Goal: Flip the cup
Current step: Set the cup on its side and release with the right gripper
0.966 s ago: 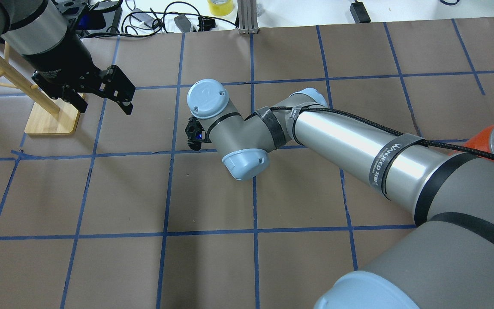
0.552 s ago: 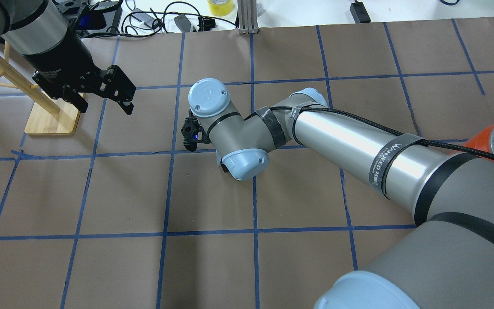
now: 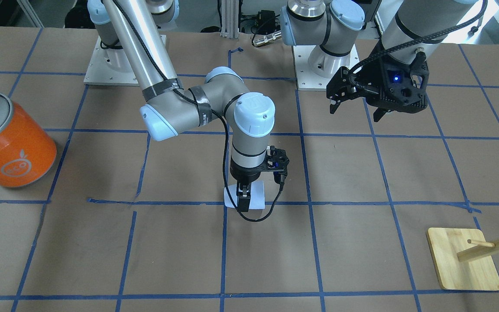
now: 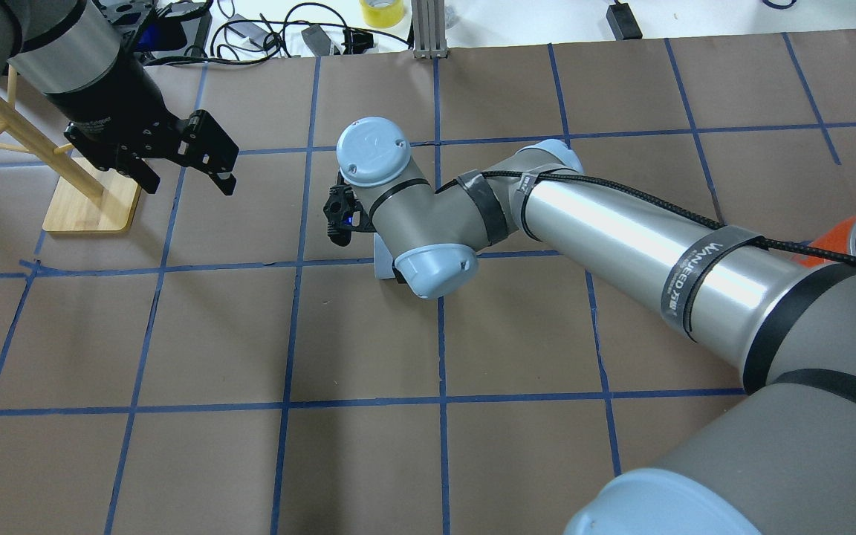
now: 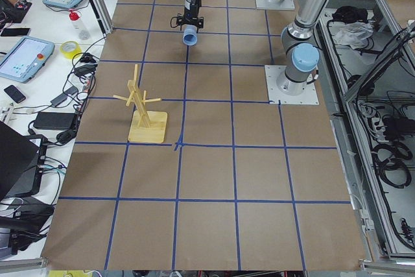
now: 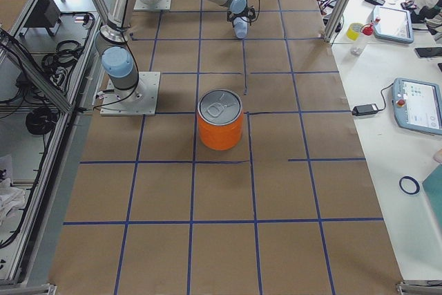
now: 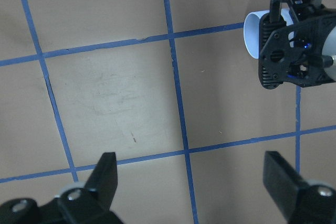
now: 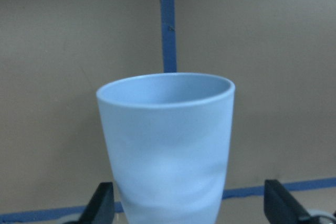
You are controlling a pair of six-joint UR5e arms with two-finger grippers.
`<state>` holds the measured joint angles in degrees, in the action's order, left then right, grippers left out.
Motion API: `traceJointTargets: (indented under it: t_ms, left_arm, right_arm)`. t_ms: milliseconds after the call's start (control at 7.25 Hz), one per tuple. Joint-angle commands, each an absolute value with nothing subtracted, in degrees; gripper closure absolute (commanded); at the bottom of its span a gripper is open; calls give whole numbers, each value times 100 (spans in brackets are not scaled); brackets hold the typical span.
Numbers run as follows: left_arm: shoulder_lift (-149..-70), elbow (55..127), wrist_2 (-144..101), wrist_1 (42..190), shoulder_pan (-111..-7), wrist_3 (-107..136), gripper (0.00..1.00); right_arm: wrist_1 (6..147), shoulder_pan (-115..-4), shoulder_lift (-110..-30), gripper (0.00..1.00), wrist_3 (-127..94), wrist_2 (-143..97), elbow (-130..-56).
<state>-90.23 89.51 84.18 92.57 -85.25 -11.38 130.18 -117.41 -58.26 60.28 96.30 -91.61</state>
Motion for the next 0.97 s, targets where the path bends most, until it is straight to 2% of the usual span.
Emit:
traceJointTargets:
  t_ms: [0, 552, 828]
  left_arm:
    - [-9297, 9087, 7946, 9097, -8254, -1482, 0]
    - [-10561, 9562, 6386, 8236, -8244, -1722, 0]
    - [-11177, 9615, 5699, 7920, -8244, -1801, 0]
  right_arm:
    - [12694, -11339, -6220, 4, 5960, 9537, -9167]
    - [11832, -10365, -7082, 11, 5880, 9396, -9176]
    - [11324, -9951, -7635, 12, 4822, 9273, -9193]
